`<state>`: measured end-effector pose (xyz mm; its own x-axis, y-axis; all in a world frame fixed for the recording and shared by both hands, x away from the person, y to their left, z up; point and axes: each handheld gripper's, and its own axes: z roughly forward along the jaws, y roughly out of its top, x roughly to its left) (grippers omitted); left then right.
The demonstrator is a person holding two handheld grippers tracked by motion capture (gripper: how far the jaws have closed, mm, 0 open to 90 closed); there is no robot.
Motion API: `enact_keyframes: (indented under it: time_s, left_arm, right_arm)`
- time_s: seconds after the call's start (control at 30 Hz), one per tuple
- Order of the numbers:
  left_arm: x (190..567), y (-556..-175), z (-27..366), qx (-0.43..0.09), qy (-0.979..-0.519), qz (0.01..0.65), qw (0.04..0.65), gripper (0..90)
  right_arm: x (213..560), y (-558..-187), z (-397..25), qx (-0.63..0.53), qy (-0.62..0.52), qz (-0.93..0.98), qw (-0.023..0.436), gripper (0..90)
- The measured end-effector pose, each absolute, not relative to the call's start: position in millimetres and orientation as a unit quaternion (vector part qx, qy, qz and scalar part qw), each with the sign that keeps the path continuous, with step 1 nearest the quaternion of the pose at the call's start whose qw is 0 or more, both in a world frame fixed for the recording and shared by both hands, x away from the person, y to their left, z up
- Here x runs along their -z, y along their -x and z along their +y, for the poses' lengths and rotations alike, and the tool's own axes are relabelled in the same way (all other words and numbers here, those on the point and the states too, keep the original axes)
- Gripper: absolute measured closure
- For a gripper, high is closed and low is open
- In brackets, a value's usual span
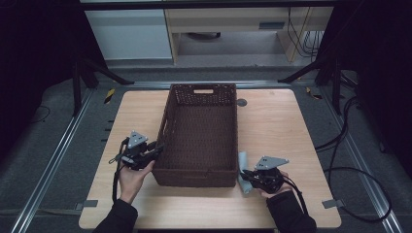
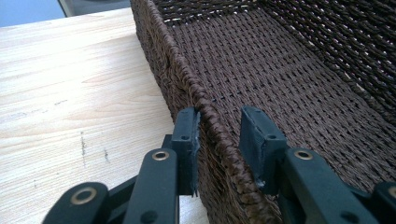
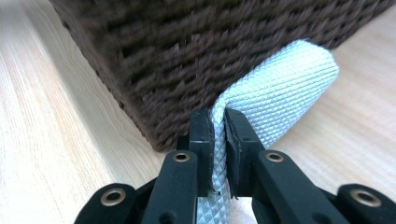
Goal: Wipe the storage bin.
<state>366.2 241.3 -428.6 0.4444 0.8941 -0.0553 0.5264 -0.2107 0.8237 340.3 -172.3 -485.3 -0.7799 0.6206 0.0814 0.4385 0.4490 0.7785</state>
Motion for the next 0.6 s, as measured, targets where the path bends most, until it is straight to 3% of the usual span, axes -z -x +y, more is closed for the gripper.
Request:
enact_keyframes:
  time_s: [0.37,0.6]
  left_arm:
    - [428.7,-366.3,241.4,-0.224,-0.745,0.477,0.41,66.9]
    - [428.6,-366.2,240.9,-0.225,-0.744,0.478,0.41,66.9]
  right_arm:
    - [435.2,-320.8,-172.2,-0.5,-0.27,0.808,0.156,82.6]
    - [448.2,-316.9,-170.0,-0.478,-0.268,0.824,0.147,82.7]
